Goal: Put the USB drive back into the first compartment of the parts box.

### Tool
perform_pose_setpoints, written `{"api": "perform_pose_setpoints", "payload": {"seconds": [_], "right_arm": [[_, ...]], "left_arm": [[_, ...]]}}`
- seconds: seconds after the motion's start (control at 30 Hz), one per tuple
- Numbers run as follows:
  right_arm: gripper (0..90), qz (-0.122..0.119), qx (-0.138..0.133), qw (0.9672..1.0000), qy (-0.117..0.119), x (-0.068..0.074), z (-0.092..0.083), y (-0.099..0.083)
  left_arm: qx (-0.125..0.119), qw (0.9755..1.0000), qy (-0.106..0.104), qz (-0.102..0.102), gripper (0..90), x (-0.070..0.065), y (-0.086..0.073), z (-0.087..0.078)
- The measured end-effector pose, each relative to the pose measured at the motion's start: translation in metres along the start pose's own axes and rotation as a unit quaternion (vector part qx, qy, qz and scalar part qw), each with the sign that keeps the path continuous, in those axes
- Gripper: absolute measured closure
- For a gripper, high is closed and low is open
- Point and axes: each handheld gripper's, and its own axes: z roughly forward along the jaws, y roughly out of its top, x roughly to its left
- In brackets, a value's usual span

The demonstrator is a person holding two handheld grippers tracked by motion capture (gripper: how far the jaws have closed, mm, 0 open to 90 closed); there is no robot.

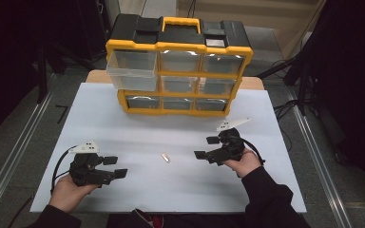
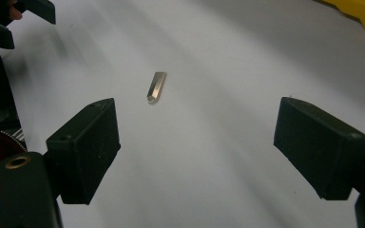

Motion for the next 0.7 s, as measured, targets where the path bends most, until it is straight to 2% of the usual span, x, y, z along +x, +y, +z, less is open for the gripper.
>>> {"api": "perform_pose_setpoints", "payload": {"seconds": [0.37,0.7], "right_arm": [[13.7,0.005,-0.004,1.0,0.006,0.003,0.008,0.015],[13.8,-0.003,0.003,1.0,0.005,0.007,0.02,0.028]], "left_arm": [[-0.006,1.0,0.001,0.0,29.5,0.0,0.0,-0.001],[-0.009,0.9999,0.007,-0.001,29.3,0.0,0.0,-0.001]]}}
